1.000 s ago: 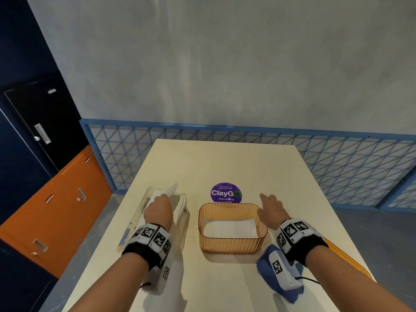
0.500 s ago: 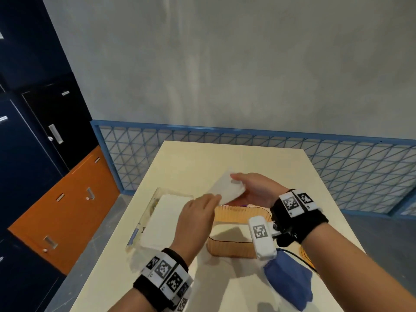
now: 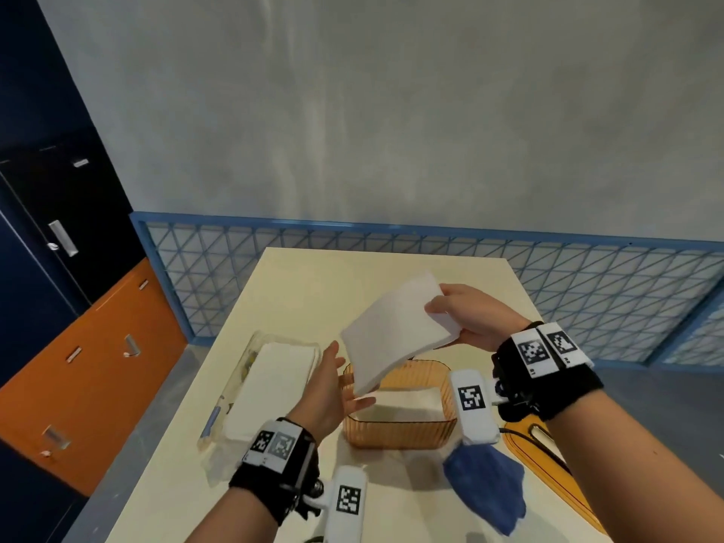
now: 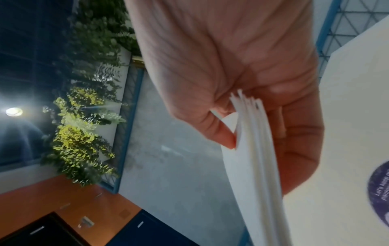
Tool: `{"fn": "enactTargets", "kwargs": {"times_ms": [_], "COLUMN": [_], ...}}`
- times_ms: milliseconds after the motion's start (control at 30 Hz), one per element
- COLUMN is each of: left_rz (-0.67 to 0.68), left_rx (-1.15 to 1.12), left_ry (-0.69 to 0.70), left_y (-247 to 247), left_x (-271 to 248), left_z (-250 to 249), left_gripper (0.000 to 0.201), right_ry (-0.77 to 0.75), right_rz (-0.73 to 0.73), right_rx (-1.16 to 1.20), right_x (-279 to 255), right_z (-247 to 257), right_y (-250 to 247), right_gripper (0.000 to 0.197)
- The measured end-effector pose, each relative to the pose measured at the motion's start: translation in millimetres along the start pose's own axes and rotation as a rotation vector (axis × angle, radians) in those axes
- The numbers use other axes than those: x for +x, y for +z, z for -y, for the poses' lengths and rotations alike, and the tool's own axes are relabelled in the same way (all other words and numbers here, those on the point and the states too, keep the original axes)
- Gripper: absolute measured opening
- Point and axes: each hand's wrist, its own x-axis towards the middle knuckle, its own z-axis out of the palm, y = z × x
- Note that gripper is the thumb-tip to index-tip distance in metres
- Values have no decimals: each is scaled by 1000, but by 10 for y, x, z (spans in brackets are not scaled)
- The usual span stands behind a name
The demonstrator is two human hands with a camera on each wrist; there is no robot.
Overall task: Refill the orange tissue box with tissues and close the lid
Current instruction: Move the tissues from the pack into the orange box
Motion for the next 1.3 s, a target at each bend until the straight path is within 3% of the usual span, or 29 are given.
{"fn": "enactTargets", "kwargs": {"times_ms": [67, 233, 367, 467, 667, 833, 1000, 1133, 1300], "left_rz": [17, -182, -246, -257, -282, -281, -277, -330, -186], "left_rx": [120, 486, 759, 1096, 1494, 1605, 1707, 1822, 1783], "left_ry": [77, 209, 302, 314, 342, 346, 280, 303, 137], "left_y": [39, 78, 90, 119, 155, 154, 196, 214, 215], "left_x": [-10, 109, 212, 256, 404, 552, 628, 663, 738], "left_z": [-32, -42, 50, 150, 337, 397, 488, 597, 518], "left_gripper": [41, 45, 46, 35, 40, 40, 45, 35, 31], "right_ry": [36, 120, 219, 306, 345, 340, 284, 244, 282], "right_rz": [-23, -103, -145, -139, -183, -230, -178, -209, -81], "right_rx": [-8, 8, -300, -454, -707, -693, -784, -850, -917], "right_x": [21, 142, 261, 352, 430, 460, 512, 546, 596], "right_z": [-75, -323, -643, -893, -1031, -1123, -1190, -1224, -1297], "right_y": [22, 49, 73, 158, 346, 426, 507, 581, 634], "right_gripper": [33, 11, 10, 4, 34, 38, 36, 39, 31]}}
